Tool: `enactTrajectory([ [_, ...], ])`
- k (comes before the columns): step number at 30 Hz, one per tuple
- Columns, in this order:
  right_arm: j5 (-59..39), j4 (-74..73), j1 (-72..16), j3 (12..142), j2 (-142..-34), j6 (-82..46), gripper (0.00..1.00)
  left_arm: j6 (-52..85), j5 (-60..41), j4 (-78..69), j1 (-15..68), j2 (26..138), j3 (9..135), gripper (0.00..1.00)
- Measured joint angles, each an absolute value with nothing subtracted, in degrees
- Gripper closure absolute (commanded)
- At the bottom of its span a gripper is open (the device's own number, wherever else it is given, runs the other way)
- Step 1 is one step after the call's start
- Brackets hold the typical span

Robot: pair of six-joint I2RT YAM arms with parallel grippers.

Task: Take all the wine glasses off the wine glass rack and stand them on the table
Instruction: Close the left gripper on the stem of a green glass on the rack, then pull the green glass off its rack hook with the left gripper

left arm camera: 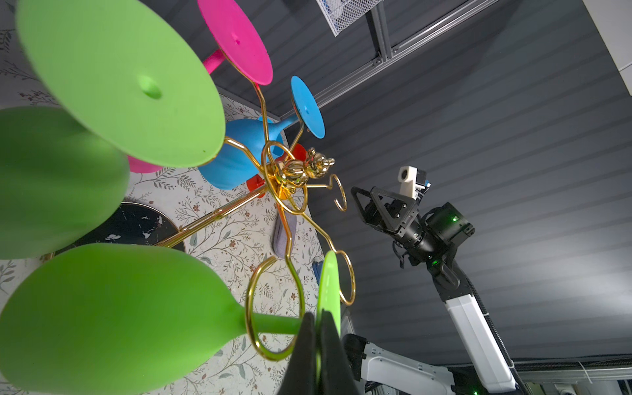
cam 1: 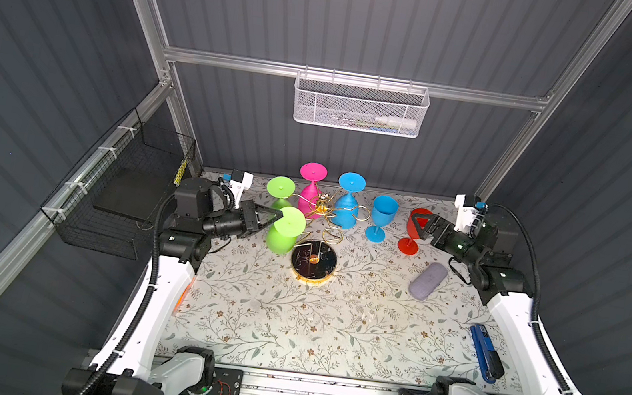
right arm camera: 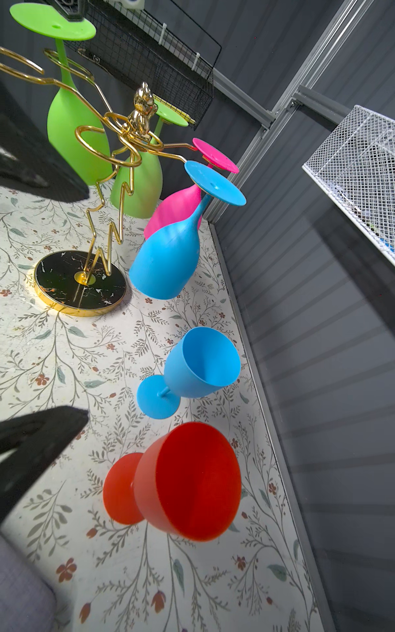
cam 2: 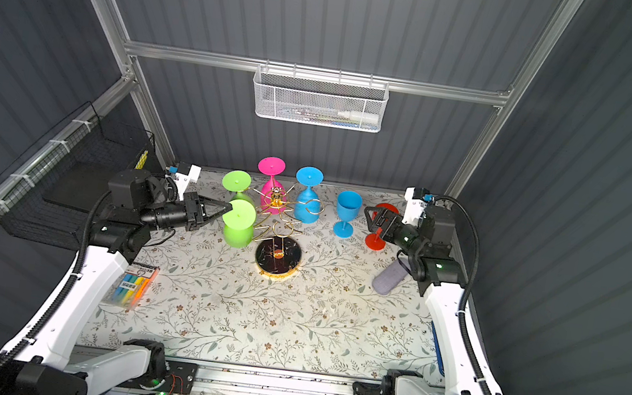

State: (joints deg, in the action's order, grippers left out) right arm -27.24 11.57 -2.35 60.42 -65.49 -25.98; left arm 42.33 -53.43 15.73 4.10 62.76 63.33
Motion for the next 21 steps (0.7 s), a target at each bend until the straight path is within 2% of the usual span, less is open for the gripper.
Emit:
enactTrajectory([
  [21,-27.24,11.94,-2.35,60.42,-62.72,-25.98,0.05,44.23,-54.28,9.74,4.25,68.53,65.56,1.00],
])
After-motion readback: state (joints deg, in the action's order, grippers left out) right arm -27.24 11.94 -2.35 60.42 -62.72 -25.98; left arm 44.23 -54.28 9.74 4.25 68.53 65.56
